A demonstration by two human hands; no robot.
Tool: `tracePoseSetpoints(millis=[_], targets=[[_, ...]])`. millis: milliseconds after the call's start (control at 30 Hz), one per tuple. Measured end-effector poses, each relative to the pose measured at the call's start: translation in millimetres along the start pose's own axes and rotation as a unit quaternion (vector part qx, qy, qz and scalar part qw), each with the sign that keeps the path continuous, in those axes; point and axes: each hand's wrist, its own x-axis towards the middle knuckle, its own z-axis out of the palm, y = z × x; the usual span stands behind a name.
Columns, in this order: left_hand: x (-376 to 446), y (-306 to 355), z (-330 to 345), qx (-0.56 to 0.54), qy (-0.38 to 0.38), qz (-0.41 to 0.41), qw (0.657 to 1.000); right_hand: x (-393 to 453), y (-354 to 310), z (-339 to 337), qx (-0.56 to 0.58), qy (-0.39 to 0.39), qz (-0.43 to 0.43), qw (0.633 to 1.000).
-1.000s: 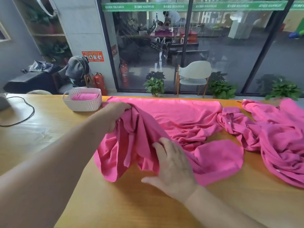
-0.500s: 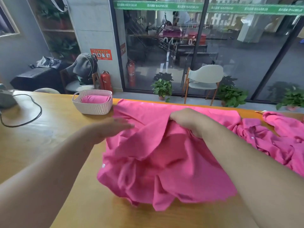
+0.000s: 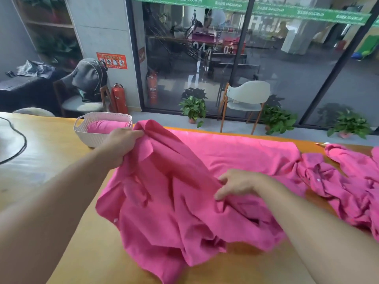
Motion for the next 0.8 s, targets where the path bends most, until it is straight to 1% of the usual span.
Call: tracePoseSetpoints(millis=[67,133,167,200,267,333,367,400,467,567,633,667,733,800], targets=[[14.7,-6.8,1.9,0.081,0.007,0.022,0.996,3.7,18.0,6.8,0.022,0.029,0.021,0.999],[24.8,-17.1,7.2,0.182,0.019,0.062,0.981,4.4,31.0,10.1,0.106,0.042,0.024,0.993],[28.4,-21.6,10.0,0.224,0.020,0.078,0.971,3.5,35.0,8.8,0.131,0.064,0.026,0.989],[32.1,-26.8,12.6,0.256,0.022,0.095,0.962,2.2,37.0,5.5,0.132,0.104,0.031,0.985],[41.1,-36.9,18.2,0.290,0.030,0.105,0.951,2.1,37.6,-5.2,0.090,0.184,0.039,0.978],[50.4,-42.1,24.4,0.299,0.044,0.097,0.948,0.3,32.7,-17.2,0.051,0.227,0.017,0.972],[56.3,-42.6,28.0,0.306,0.047,0.100,0.946,-0.2,30.3,-24.5,0.038,0.233,0.005,0.972],[61.2,-41.0,31.3,0.314,0.047,0.104,0.943,-3.6,26.8,-32.9,0.022,0.223,-0.001,0.975],[71.2,-35.0,35.7,0.326,0.049,0.103,0.938,-10.2,25.9,-55.2,-0.031,0.167,0.008,0.985],[90.1,-24.4,34.9,0.347,0.062,0.105,0.930,-19.3,34.9,-99.9,-0.134,0.087,0.063,0.985],[102.6,-16.5,32.7,0.360,0.074,0.109,0.924,-21.5,42.8,-130.9,-0.156,0.083,0.104,0.979],[108.6,-11.9,33.2,0.368,0.081,0.112,0.919,-18.9,45.7,-146.3,-0.153,0.105,0.114,0.976],[122.2,-3.1,39.6,0.380,0.098,0.122,0.912,-4.6,49.1,-178.1,-0.163,0.179,0.120,0.963],[140.0,8.0,52.9,0.379,0.122,0.133,0.908,22.7,52.1,-207.9,-0.207,0.271,0.124,0.932]])
